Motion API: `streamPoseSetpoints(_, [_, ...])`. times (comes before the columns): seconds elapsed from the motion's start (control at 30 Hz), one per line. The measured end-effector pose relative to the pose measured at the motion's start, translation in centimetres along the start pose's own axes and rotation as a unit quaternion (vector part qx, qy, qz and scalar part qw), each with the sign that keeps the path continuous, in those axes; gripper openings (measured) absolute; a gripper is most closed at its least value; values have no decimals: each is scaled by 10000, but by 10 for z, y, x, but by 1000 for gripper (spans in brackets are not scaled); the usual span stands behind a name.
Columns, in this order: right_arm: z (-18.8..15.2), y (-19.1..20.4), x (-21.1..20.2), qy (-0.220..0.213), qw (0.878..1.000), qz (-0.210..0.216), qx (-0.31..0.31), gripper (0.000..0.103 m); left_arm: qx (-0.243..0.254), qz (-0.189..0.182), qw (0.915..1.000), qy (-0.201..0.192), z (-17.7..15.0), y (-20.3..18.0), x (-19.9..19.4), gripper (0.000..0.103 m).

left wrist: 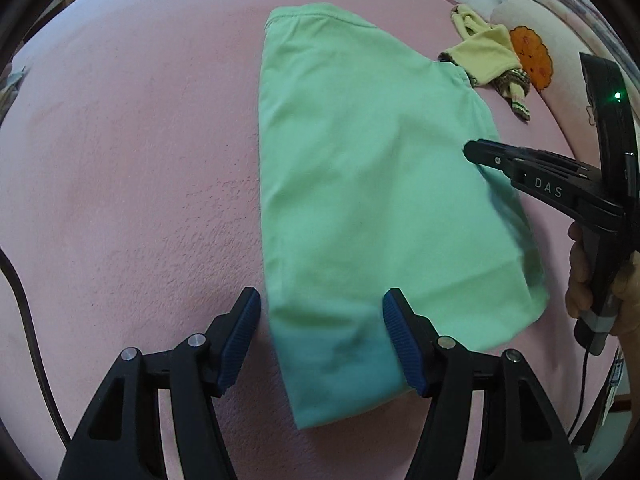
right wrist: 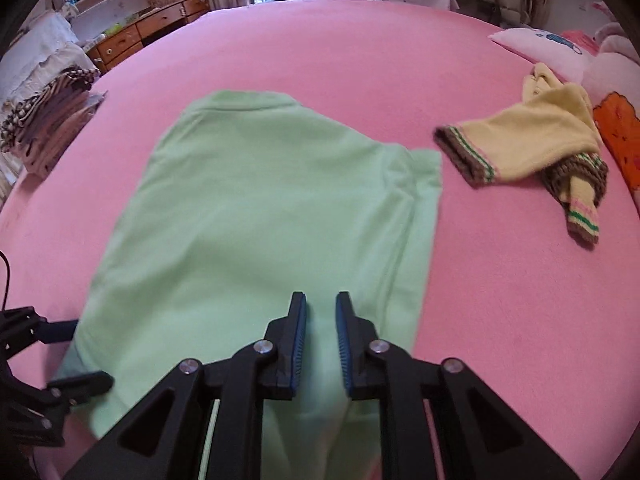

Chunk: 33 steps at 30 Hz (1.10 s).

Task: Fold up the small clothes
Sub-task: 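Open both tools and release the folded side onto the shirt, then move both tools to the collar end of the folded shirt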

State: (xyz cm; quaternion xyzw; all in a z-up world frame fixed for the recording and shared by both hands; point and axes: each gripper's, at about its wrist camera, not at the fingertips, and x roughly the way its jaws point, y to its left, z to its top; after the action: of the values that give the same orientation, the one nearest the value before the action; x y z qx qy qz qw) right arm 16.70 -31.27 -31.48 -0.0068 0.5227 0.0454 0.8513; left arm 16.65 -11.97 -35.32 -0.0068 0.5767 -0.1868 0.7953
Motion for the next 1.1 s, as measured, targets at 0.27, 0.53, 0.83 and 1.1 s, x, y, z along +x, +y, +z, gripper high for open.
streamPoseSetpoints(0.27, [-38,1,-47,-91,9986,255,458,10,91,-96,9999,-24,-11,5,-17,63])
streamPoseSetpoints(0.53, [-99,28,-51,329,9992,203,131,10,364,-66,9993,42,-37,6,-23,63])
streamPoseSetpoints(0.83, [-110,14,-79,376,9986,45,357,10,584,18,9980,237,-53,7,-36,63])
streamPoseSetpoints(1.1, [-111,-3,-99,449,9950,207,870,19,372,29,9993,81,-34,25,-62,63])
